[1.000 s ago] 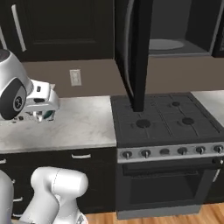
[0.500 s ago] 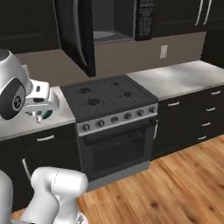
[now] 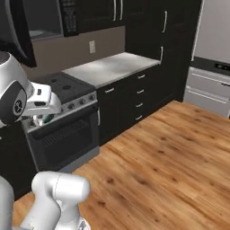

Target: Pick the mug from the counter and place it inside the microwave. Then close the microwave.

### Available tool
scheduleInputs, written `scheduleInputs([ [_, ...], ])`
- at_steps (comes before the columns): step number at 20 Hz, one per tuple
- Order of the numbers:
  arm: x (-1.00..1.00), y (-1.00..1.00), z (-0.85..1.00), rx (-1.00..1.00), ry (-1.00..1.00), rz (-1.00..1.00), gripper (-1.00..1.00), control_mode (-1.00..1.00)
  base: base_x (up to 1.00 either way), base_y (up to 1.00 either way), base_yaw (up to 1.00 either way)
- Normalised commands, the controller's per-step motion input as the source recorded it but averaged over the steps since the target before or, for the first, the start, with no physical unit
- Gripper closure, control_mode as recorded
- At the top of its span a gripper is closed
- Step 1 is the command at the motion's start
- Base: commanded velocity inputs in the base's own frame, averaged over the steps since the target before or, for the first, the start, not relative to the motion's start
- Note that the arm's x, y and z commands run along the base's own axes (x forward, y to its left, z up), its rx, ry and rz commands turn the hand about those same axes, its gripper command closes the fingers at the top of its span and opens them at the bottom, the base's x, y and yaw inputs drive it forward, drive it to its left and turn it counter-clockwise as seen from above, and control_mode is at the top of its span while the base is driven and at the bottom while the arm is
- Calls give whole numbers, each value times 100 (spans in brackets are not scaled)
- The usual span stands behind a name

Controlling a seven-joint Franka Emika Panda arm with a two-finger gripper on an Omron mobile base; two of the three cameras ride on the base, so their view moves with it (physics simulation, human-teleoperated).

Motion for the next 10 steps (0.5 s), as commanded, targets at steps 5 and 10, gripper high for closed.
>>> scheduleInputs([
  [5,0,0,0,0,0,0,100,100,22,-47,-56],
  [10,0,0,0,0,0,0,100,100,82,-6,-28],
])
